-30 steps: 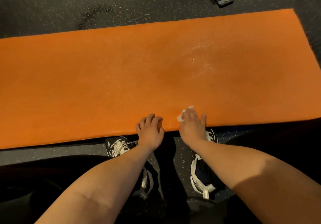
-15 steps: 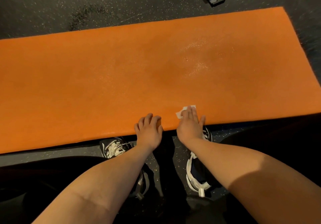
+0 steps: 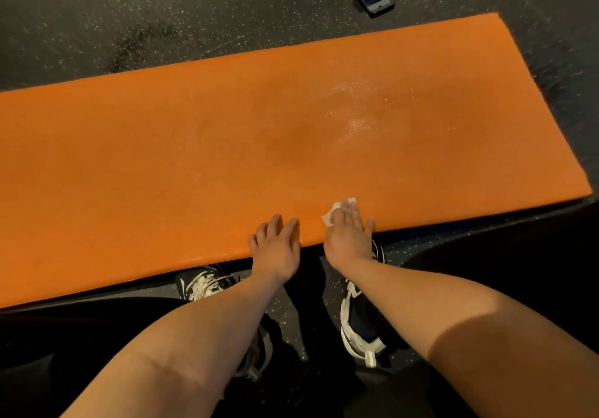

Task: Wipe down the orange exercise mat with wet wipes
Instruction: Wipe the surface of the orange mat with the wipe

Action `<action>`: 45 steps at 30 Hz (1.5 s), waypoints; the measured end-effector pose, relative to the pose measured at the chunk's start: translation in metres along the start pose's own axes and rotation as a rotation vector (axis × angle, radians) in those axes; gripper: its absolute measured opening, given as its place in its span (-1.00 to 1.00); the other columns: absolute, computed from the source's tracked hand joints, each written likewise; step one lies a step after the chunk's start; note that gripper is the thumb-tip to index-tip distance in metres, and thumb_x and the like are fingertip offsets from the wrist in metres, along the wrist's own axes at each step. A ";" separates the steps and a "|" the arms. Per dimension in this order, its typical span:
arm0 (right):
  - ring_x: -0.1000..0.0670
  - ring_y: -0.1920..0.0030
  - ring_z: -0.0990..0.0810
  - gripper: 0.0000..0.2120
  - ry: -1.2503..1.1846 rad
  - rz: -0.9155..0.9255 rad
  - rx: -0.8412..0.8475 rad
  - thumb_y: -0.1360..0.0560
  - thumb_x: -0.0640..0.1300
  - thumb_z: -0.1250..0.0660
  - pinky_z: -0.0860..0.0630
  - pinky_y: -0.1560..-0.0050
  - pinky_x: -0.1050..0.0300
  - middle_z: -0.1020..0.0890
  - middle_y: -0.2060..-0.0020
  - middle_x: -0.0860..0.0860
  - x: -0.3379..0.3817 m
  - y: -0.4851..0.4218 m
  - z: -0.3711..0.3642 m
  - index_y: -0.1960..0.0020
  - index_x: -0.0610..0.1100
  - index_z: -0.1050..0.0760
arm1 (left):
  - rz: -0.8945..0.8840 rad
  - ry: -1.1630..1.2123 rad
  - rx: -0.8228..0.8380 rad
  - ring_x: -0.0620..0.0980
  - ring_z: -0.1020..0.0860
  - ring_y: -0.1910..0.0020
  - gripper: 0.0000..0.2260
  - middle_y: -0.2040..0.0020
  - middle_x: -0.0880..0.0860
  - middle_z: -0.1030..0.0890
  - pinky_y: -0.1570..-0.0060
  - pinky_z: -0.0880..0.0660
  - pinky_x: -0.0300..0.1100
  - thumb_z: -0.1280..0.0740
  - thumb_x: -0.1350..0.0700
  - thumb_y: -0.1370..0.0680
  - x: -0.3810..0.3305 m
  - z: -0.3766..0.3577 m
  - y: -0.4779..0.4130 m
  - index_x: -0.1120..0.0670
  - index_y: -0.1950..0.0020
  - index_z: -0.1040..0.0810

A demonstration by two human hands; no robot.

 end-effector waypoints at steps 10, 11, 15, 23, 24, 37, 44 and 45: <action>0.00 -0.63 0.23 -0.56 0.000 0.074 0.012 -0.66 -0.17 -0.02 0.28 -0.56 -0.29 0.05 -0.65 -0.02 -0.005 -0.013 -0.002 -0.53 -0.03 -0.20 | 0.016 0.062 -0.007 0.15 -0.10 -0.51 -0.62 -0.59 0.00 -0.17 -0.44 -0.07 0.12 -0.12 -0.09 -0.67 0.001 0.001 -0.005 -0.21 -0.51 -0.29; -0.02 -0.63 0.24 -0.55 -0.021 0.017 0.006 -0.66 -0.17 -0.02 0.28 -0.56 -0.30 0.07 -0.65 -0.03 -0.005 -0.017 0.000 -0.54 -0.03 -0.17 | 0.022 0.073 -0.010 0.15 -0.10 -0.50 -0.63 -0.58 -0.01 -0.18 -0.43 -0.08 0.12 -0.13 -0.08 -0.67 0.001 0.002 -0.006 -0.22 -0.49 -0.30; 0.00 -0.62 0.25 -0.52 -0.008 0.120 0.092 -0.64 -0.18 -0.05 0.28 -0.54 -0.33 0.05 -0.65 -0.01 0.020 -0.019 -0.007 -0.55 -0.03 -0.16 | 0.061 0.086 -0.015 0.14 -0.17 -0.43 -0.64 -0.57 -0.05 -0.20 -0.38 -0.13 0.10 -0.13 -0.06 -0.66 -0.002 0.004 -0.012 -0.22 -0.48 -0.31; 0.04 -0.62 0.24 -0.44 0.069 0.113 0.090 -0.66 -0.20 -0.01 0.26 -0.56 -0.28 0.07 -0.65 0.04 0.021 -0.051 -0.004 -0.63 -0.01 -0.01 | 0.108 0.057 0.007 0.14 -0.21 -0.39 -0.59 -0.61 -0.09 -0.13 -0.29 -0.17 0.06 -0.10 -0.06 -0.68 0.002 0.011 -0.029 -0.21 -0.55 -0.25; 0.02 -0.62 0.24 -0.43 0.061 0.049 0.076 -0.65 -0.20 0.01 0.26 -0.56 -0.27 0.09 -0.65 0.03 0.020 -0.056 -0.001 -0.64 -0.02 0.01 | 0.109 0.061 -0.001 0.14 -0.22 -0.38 -0.59 -0.60 -0.10 -0.15 -0.28 -0.18 0.06 -0.11 -0.06 -0.67 0.003 0.011 -0.031 -0.21 -0.54 -0.27; -0.04 -0.62 0.30 -0.43 0.206 0.108 0.122 -0.71 -0.08 0.10 0.21 -0.56 -0.29 0.22 -0.64 0.00 0.047 -0.091 -0.012 -0.66 -0.06 0.21 | 0.272 0.064 -0.093 0.15 -0.17 -0.45 -0.55 -0.60 -0.04 -0.14 -0.38 -0.12 0.06 -0.17 -0.03 -0.65 0.022 0.018 -0.057 -0.16 -0.55 -0.26; 0.05 -0.62 0.23 -0.47 0.166 0.501 0.251 -0.72 -0.06 0.05 0.26 -0.56 -0.27 0.11 -0.65 0.08 0.081 -0.088 -0.034 -0.66 0.01 0.08 | 0.283 0.216 -0.151 0.12 -0.24 -0.40 -0.58 -0.55 -0.08 -0.25 -0.34 -0.14 0.04 -0.22 0.04 -0.61 0.034 0.015 -0.063 -0.15 -0.49 -0.37; 0.05 -0.62 0.21 -0.46 0.174 0.499 0.215 -0.71 -0.10 0.02 0.26 -0.56 -0.26 0.08 -0.65 0.07 0.078 -0.093 -0.032 -0.66 0.02 0.05 | 0.285 0.225 -0.156 0.12 -0.25 -0.39 -0.57 -0.54 -0.07 -0.26 -0.34 -0.14 0.03 -0.23 0.05 -0.60 0.034 0.015 -0.063 -0.15 -0.48 -0.37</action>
Point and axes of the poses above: each hand's wrist, its own y-axis away from the middle knuckle, its own z-axis out of the back of the hand, x = y × z, the point moved 3 cm from there along -y, towards the middle knuckle
